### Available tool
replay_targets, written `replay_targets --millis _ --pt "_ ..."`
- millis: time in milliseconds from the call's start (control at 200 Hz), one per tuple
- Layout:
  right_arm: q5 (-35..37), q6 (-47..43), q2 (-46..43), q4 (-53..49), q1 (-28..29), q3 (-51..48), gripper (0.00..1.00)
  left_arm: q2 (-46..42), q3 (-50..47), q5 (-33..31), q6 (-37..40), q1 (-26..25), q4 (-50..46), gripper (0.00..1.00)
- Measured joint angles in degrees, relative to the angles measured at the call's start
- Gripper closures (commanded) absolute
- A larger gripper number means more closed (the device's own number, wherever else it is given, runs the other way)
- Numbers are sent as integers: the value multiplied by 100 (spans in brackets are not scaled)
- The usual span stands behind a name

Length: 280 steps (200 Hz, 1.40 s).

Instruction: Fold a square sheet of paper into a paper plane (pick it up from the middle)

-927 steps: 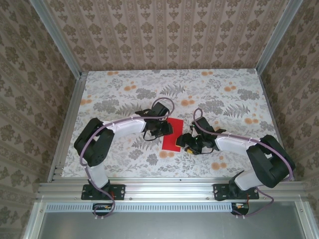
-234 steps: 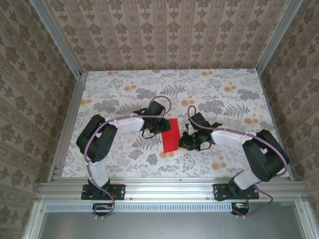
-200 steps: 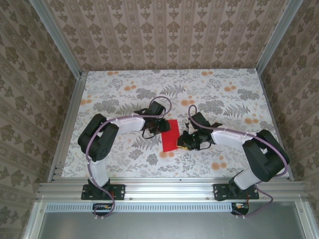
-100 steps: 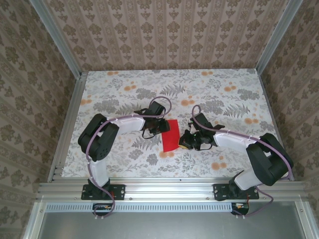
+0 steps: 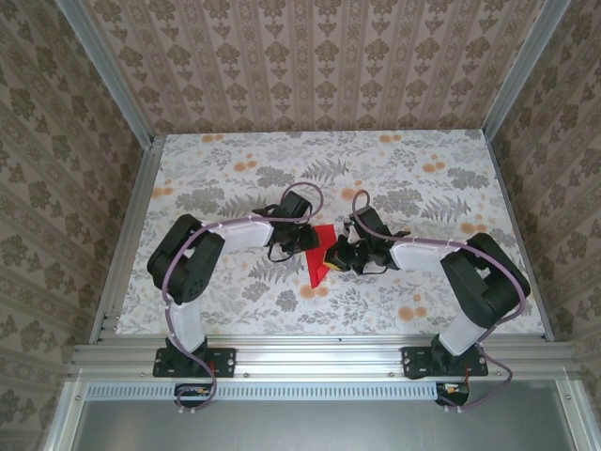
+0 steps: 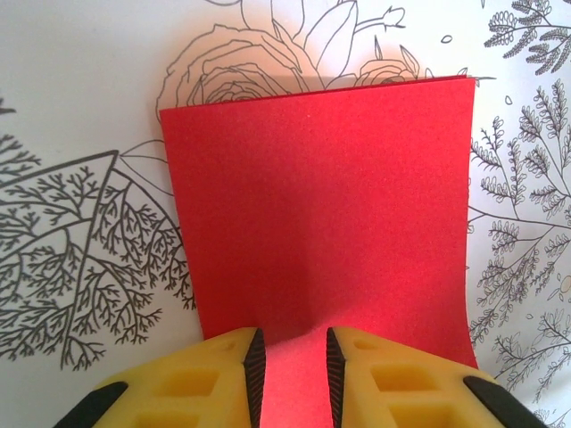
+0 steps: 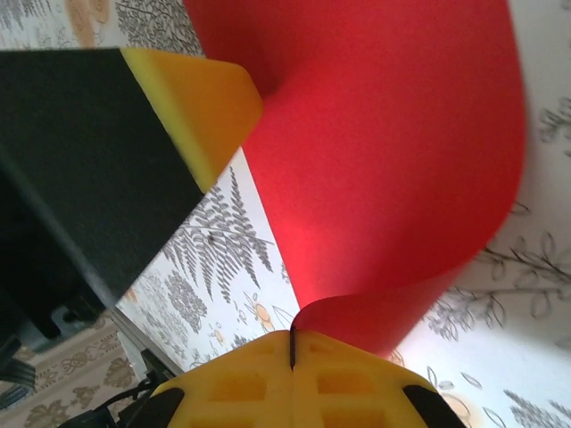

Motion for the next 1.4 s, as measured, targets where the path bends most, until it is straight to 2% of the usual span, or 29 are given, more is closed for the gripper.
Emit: replay_targets --millis 330,1400 --pt "-46 68 391 334 0 201 92 17 0 0 2 0 0 76" --pt "-83 -192 1088 337 28 507 92 26 31 0 42 -4 -63 77"
